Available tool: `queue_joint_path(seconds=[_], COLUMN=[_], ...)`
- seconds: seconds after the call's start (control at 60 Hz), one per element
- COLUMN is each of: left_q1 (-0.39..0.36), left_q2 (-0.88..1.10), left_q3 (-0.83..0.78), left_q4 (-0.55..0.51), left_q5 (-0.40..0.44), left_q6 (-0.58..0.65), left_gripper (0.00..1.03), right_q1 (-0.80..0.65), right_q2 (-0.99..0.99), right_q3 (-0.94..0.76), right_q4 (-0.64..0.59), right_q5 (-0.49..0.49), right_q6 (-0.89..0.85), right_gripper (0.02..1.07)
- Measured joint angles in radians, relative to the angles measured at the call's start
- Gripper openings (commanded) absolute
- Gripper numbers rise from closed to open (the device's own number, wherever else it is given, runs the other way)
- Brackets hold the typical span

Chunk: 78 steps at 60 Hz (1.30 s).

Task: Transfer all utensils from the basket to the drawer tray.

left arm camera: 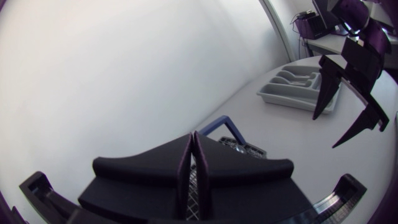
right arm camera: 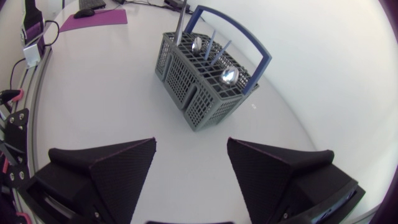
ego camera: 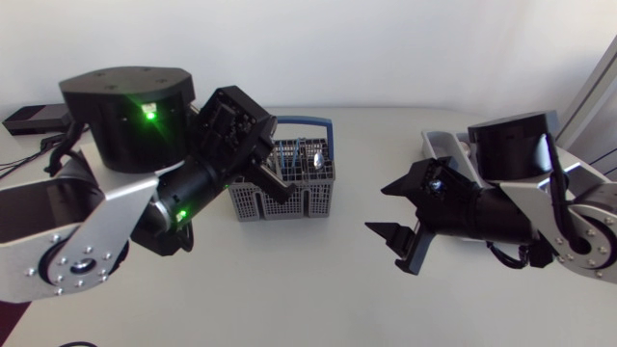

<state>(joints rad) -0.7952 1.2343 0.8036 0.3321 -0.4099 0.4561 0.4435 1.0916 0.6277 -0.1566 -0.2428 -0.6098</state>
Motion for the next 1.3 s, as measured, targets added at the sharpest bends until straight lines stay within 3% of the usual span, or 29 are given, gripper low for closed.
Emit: queue_joint_path(seconds=[0.183,0.383,0.483,0.567,0.717,1.0,1.3], left_q1=[-0.005,0.014,0.016,0.016,0.016,0.016,0.015], left_q2=[-0.005,0.012,0.033,0.051,0.069,0.069,0.069], left_q3=[0.114,0.241,0.266,0.276,0.279,0.284,0.284], left_q4=[-0.204,-0.344,-0.369,-0.395,-0.411,-0.414,-0.414], left_q5=[0.094,0.213,0.233,0.253,0.273,0.279,0.283], left_q6=[-0.188,-0.365,-0.411,-0.437,-0.457,-0.464,-0.464], left_gripper=[0.03,0.03,0.03,0.03,0.03,0.03,0.03], right_q1=[0.055,0.066,0.067,0.076,0.086,0.086,0.091], right_q2=[-0.031,-0.020,0.008,0.034,0.088,0.180,0.221], right_q3=[0.038,0.105,0.151,0.183,0.236,0.320,0.356], right_q4=[0.004,-0.002,-0.003,-0.004,-0.008,-0.030,-0.034], right_q5=[-0.001,-0.094,-0.119,-0.130,-0.159,-0.201,-0.207], right_q6=[0.091,0.200,0.247,0.277,0.317,0.357,0.383], right_gripper=[0.85,0.84,0.83,0.75,0.74,0.60,0.36])
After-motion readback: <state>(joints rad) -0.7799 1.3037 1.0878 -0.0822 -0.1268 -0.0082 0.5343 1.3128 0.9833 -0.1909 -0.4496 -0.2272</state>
